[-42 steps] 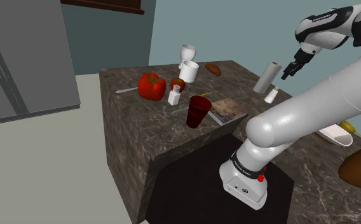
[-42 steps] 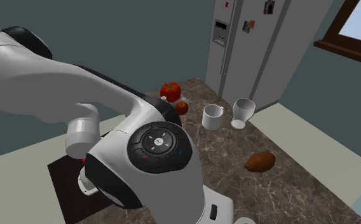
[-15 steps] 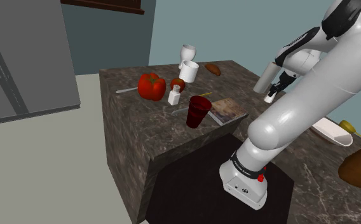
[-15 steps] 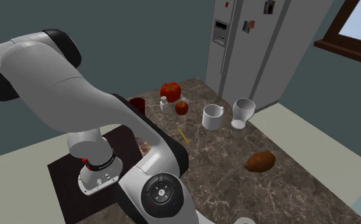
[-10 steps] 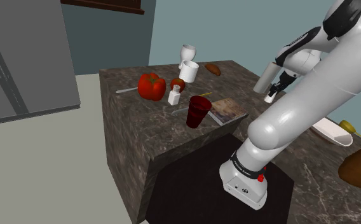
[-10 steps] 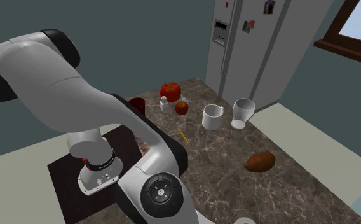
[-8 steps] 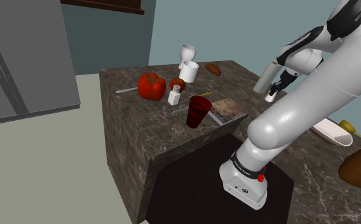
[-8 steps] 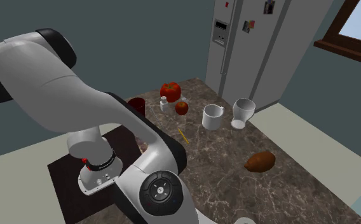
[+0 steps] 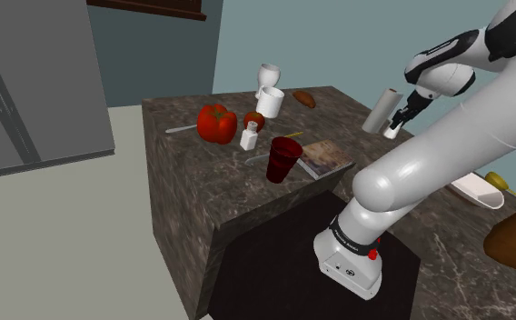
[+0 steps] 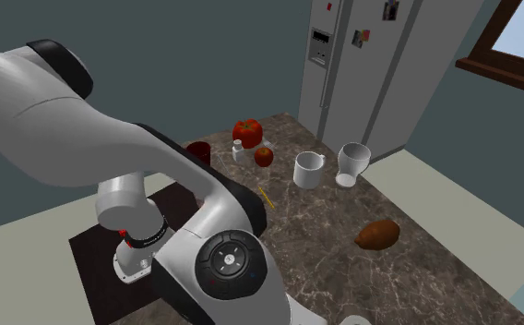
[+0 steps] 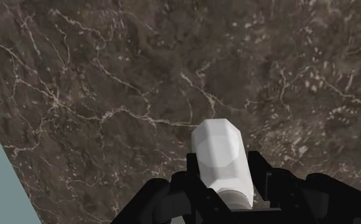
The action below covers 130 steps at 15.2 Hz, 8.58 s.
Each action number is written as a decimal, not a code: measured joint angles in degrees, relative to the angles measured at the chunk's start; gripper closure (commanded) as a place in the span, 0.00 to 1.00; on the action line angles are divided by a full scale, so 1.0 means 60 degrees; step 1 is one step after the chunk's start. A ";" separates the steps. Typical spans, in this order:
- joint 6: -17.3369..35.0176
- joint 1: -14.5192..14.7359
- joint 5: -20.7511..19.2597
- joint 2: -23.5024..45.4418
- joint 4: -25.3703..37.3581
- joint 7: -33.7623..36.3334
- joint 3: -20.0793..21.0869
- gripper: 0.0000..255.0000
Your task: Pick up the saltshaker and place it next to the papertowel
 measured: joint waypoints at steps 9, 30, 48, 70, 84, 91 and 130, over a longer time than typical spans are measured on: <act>-0.1312 -0.0271 -0.0407 -0.0603 0.0839 0.0360 0.0610 1.00; -0.4023 -0.0341 -0.0441 -0.1035 0.3170 0.0461 0.1365 1.00; -0.5966 0.0242 0.0643 0.0285 0.6072 0.0045 0.0990 1.00; -0.5042 0.0212 0.4003 0.4277 0.7419 -0.0317 0.0632 1.00; -0.3165 0.0591 0.3830 0.4027 0.5385 -0.0274 0.0672 1.00; -0.2298 0.0576 0.4013 0.4152 0.4581 -0.0431 0.0740 1.00; -0.0918 0.0706 0.4244 0.4225 0.3229 -0.0606 0.0803 0.00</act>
